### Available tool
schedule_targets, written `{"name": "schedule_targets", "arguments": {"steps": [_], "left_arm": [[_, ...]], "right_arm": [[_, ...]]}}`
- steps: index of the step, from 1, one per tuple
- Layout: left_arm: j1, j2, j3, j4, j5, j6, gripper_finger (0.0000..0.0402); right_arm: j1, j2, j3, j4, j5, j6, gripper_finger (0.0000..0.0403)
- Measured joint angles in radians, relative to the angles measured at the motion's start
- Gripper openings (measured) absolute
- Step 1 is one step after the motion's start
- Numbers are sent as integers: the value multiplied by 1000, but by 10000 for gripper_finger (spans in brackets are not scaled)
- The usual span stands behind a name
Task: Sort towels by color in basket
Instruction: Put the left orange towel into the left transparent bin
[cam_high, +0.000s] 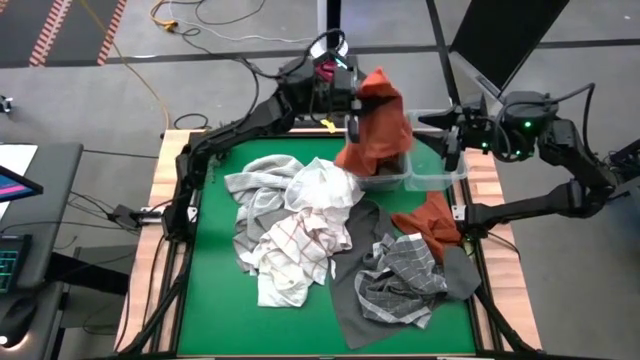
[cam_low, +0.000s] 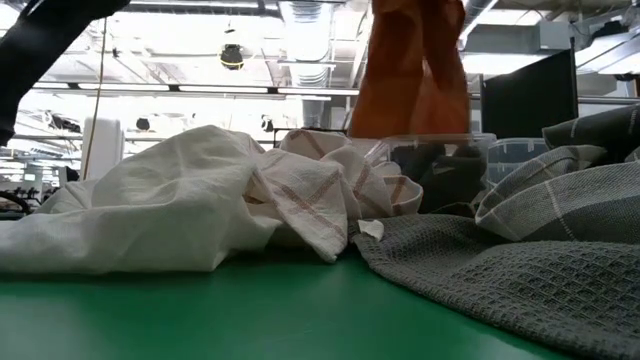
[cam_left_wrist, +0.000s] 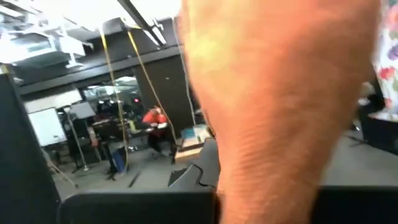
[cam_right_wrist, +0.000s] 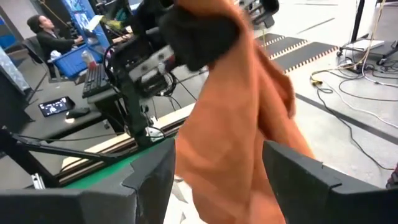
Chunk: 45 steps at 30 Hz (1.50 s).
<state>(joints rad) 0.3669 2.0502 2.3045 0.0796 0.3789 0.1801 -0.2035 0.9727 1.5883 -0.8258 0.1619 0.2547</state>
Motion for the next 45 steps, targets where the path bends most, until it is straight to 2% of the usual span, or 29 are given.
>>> {"name": "schedule_targets", "arguments": {"steps": [4,10,13,20,25,32,34,38,45], "left_arm": [[22,21,0,43,-41,-40,0],[23,27,-1,374,-104,-57,0],[34,20,4,448,-94,-49,0],[44,34,-3,352,-71,-98,0],[52,27,0,483,-95,-99,0],[79,24,-1,522,-99,-139,0],[83,16,0,531,-131,-123,0],[94,15,2,468,-139,-131,0],[92,120,0,398,-159,-206,0]], "right_arm": [[0,0,0,0,0,0,270],[0,0,0,0,0,7,270],[0,0,0,6,0,7,270],[0,3,0,33,0,8,270],[0,3,0,34,0,10,270],[6,3,0,34,0,18,270],[20,3,0,35,0,18,270],[37,3,0,51,0,18,270],[42,10,0,57,1,16,270]]}}
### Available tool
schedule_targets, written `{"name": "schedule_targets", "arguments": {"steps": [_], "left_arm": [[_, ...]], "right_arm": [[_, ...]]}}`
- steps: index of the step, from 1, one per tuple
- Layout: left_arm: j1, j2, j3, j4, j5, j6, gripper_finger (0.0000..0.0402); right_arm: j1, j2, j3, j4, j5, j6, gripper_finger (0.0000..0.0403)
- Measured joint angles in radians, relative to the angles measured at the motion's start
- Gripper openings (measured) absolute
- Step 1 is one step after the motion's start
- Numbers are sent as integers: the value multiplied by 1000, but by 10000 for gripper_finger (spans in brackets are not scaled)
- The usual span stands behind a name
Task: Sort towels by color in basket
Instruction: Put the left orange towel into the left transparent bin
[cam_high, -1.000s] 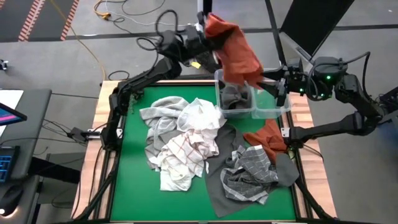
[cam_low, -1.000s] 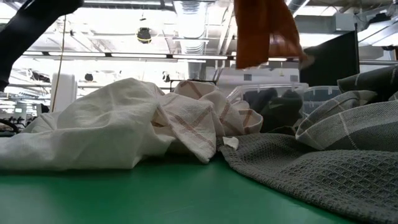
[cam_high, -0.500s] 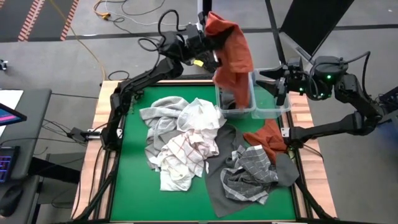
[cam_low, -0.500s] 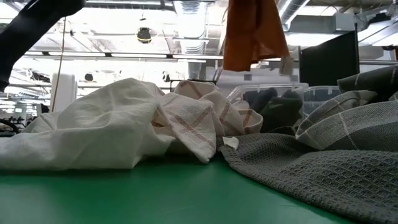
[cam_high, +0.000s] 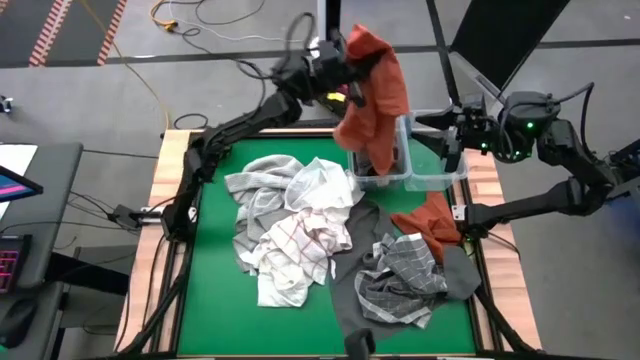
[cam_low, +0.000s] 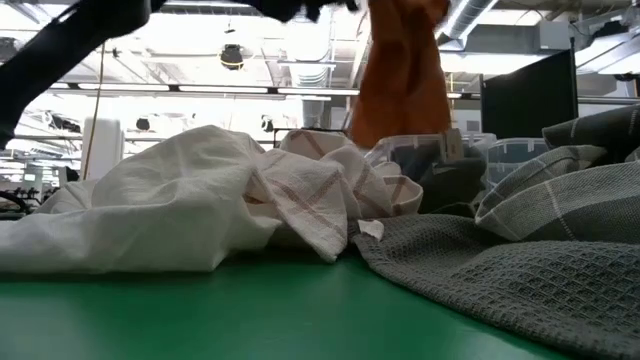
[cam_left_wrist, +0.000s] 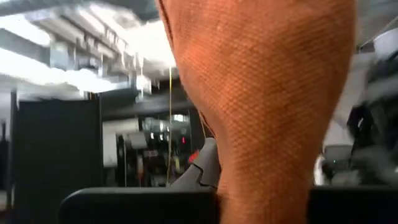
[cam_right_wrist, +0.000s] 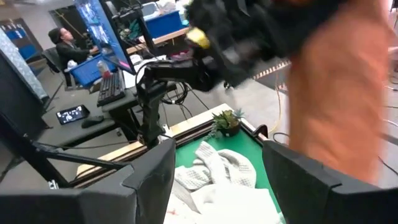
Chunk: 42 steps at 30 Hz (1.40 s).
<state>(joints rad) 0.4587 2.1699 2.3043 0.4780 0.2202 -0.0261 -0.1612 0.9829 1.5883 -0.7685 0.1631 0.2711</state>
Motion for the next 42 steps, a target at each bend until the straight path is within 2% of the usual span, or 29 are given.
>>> {"name": "schedule_targets", "arguments": {"steps": [2,7,10,13,17,23,26,30,31,38,42], "left_arm": [[0,39,0,-2,-43,-27,0],[0,72,-3,6,-315,-4,0],[2,63,2,-7,-385,71,0],[-2,66,2,-92,-429,140,0],[-48,73,-3,-135,-669,225,0],[-77,67,0,-9,-743,394,0],[-94,68,0,6,-688,316,0],[-97,70,0,-11,-444,-49,0],[-96,77,0,-6,-410,-133,0],[-83,158,0,30,-279,-572,0],[-85,205,0,54,-256,-784,0]], "right_arm": [[0,5,0,-1,0,-6,270],[31,16,0,1,0,-1,270],[48,23,0,0,1,2,270],[68,33,0,5,23,2,270],[84,44,0,8,47,2,270],[96,50,0,16,49,1,270],[96,51,0,14,49,1,270],[96,50,0,14,49,1,270],[96,47,0,14,49,1,270],[114,9,0,68,48,-14,270],[138,-14,0,129,48,-18,270]]}}
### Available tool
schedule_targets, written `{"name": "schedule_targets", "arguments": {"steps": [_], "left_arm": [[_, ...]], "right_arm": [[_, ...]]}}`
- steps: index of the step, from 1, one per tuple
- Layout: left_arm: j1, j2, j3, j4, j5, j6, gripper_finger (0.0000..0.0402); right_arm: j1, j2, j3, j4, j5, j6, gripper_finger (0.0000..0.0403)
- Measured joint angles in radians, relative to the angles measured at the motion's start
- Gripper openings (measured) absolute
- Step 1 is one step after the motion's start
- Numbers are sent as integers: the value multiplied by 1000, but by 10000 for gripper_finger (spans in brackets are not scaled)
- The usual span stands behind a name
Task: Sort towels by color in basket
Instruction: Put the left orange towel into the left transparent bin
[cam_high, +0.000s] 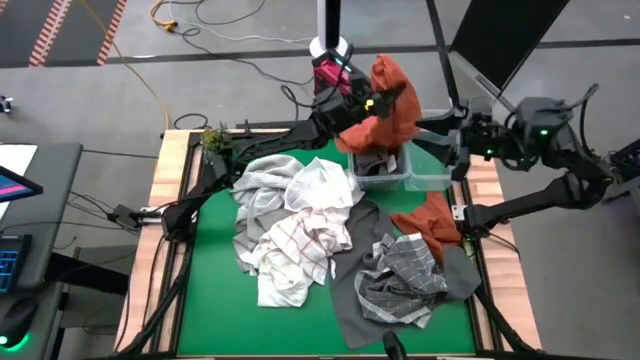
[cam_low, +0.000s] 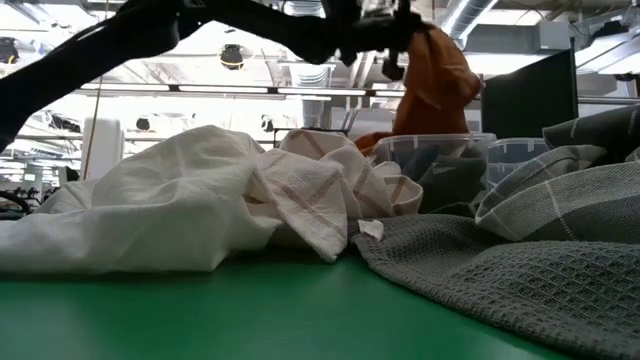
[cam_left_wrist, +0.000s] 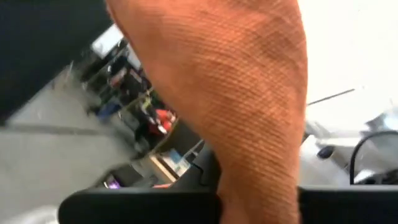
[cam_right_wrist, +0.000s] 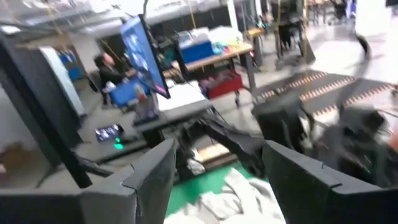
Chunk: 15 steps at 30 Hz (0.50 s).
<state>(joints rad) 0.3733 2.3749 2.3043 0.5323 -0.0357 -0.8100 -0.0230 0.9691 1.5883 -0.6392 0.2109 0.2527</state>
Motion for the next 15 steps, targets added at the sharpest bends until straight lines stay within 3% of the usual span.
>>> {"name": "schedule_targets", "arguments": {"steps": [3,6,15], "left_arm": [[1,30,0,-37,0,-94,0],[2,34,0,-233,-2,-107,0],[-20,29,45,-727,20,402,0]], "right_arm": [[19,-14,0,13,0,-1,270],[33,-18,0,12,0,0,270],[55,11,0,-25,0,0,270]]}}
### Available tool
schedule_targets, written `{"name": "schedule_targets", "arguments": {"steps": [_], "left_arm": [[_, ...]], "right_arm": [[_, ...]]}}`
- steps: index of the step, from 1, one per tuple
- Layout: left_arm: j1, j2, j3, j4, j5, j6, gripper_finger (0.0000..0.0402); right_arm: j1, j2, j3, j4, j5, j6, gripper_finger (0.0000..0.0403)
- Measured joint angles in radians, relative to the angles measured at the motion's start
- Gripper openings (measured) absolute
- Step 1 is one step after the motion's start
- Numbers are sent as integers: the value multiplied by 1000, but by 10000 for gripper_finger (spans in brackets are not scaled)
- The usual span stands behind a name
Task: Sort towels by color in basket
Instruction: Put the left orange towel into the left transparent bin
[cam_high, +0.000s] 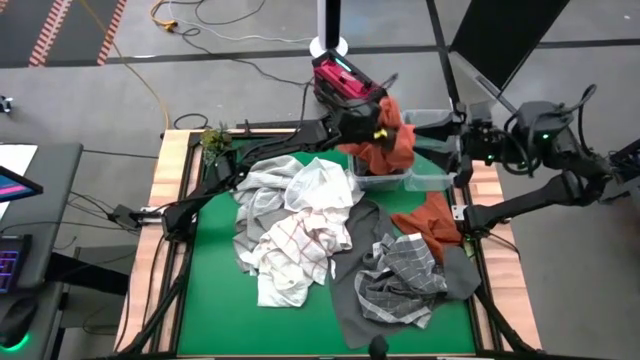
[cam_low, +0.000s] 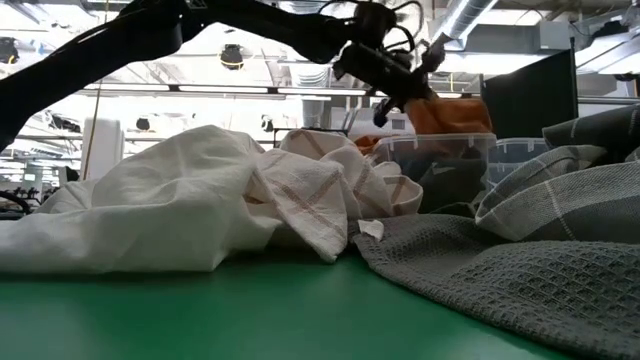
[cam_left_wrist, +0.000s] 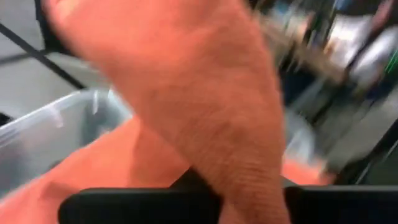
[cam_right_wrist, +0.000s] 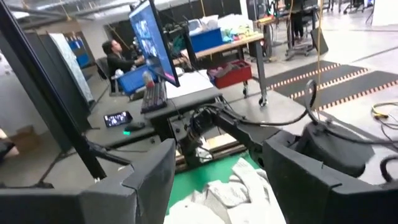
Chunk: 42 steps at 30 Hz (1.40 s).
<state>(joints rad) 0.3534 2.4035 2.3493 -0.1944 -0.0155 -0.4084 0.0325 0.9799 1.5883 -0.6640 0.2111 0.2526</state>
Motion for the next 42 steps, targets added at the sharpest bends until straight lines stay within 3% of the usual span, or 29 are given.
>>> {"name": "schedule_targets", "arguments": {"steps": [5,9,13,20,24,33,42], "left_arm": [[-2,4,-2,-241,0,330,0],[-8,3,-2,-360,-20,464,16],[-9,-2,4,-376,-26,490,80],[-10,-56,6,-386,-22,396,233],[-8,-120,6,-386,-7,364,281],[-1,-293,7,-473,-5,473,293],[48,-449,7,-694,-50,500,293]], "right_arm": [[0,11,0,-24,0,1,270],[-1,10,0,-35,0,2,270],[-1,-4,0,-38,0,2,270],[-9,-19,0,-64,1,-3,270],[-45,-21,0,-66,4,-24,270],[-174,-26,0,-110,8,-70,270],[-279,8,0,-238,8,-119,270]]}}
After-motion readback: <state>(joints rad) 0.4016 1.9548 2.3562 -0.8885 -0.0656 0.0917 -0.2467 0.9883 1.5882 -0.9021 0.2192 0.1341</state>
